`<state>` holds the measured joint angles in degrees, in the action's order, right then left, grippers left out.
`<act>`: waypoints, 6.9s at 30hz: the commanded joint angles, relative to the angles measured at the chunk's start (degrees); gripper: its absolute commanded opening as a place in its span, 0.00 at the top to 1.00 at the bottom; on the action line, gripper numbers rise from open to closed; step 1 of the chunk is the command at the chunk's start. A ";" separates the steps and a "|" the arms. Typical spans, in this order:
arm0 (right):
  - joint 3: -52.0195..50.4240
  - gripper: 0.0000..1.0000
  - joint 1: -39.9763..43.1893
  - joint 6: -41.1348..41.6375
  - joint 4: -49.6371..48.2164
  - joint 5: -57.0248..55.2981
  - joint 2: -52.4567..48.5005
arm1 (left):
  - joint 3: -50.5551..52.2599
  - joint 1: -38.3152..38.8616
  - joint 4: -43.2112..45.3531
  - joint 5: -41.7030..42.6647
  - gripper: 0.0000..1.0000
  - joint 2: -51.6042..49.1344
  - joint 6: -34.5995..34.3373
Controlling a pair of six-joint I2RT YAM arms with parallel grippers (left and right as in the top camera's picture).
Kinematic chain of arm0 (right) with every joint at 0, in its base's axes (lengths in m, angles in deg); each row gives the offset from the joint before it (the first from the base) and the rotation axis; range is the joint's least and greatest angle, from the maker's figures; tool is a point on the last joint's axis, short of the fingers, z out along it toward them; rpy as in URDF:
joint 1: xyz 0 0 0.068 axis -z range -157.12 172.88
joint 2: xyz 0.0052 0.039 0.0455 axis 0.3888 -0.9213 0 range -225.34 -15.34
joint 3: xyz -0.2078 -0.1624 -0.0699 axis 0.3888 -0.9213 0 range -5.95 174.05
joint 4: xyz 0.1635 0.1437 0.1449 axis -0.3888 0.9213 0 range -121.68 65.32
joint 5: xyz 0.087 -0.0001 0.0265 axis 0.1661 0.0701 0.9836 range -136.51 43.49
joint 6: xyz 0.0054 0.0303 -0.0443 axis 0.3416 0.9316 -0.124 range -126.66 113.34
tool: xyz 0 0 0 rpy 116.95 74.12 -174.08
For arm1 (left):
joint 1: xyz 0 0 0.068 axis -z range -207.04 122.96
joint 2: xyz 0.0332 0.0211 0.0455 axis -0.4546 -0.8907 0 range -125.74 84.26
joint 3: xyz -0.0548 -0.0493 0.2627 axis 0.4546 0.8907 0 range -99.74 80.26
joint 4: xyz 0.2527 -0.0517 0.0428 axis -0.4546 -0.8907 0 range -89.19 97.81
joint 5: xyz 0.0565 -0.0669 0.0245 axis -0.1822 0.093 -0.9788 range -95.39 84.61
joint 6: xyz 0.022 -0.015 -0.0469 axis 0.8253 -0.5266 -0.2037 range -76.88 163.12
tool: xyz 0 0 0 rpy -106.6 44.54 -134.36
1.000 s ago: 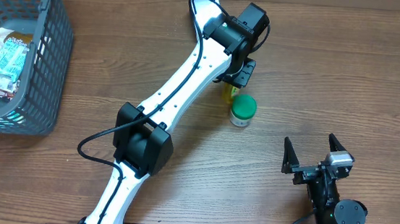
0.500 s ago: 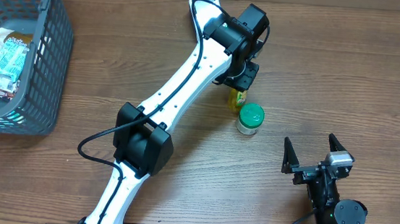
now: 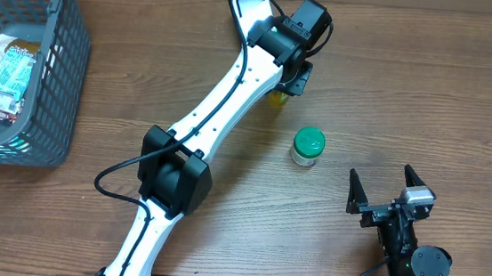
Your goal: Scan the item barcode
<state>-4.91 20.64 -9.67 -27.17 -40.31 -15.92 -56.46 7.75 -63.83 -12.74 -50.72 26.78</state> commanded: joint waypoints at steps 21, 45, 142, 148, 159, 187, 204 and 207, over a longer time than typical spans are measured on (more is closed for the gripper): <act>-0.59 0.00 0.07 -0.09 -0.31 0.35 0.39 | 8.39 1.36 6.62 -3.41 0.48 0.37 -8.94; -0.59 0.00 0.07 -0.09 -0.31 0.35 0.42 | -17.11 -5.62 -8.24 -1.22 0.08 9.42 -2.89; -0.59 0.00 0.07 -0.09 -0.31 0.35 0.39 | 24.94 -68.63 -8.20 -6.56 0.13 22.73 -18.67; -0.59 0.00 0.07 -0.09 -0.31 0.35 0.42 | 24.96 -68.63 -7.34 -6.60 0.12 22.73 -18.67; -0.59 0.00 0.07 -0.09 -0.31 0.35 0.39 | 25.03 -69.44 -7.15 -6.60 0.11 19.67 -18.82; -0.59 0.00 0.07 -0.09 -0.31 0.35 0.42 | 25.05 -72.04 -7.37 -4.61 0.20 1.40 -27.85; -0.59 0.00 0.07 -0.09 -0.28 0.35 0.39 | 11.04 -71.76 -15.82 0.46 0.96 3.87 -26.93; -0.59 0.00 0.07 -0.09 -0.28 0.35 0.42 | 3.61 -71.36 -19.10 0.92 0.96 6.03 -26.14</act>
<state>-4.91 20.64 -9.64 -27.19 -40.31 -15.92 -43.79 -63.88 -80.70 -13.60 -48.20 -0.24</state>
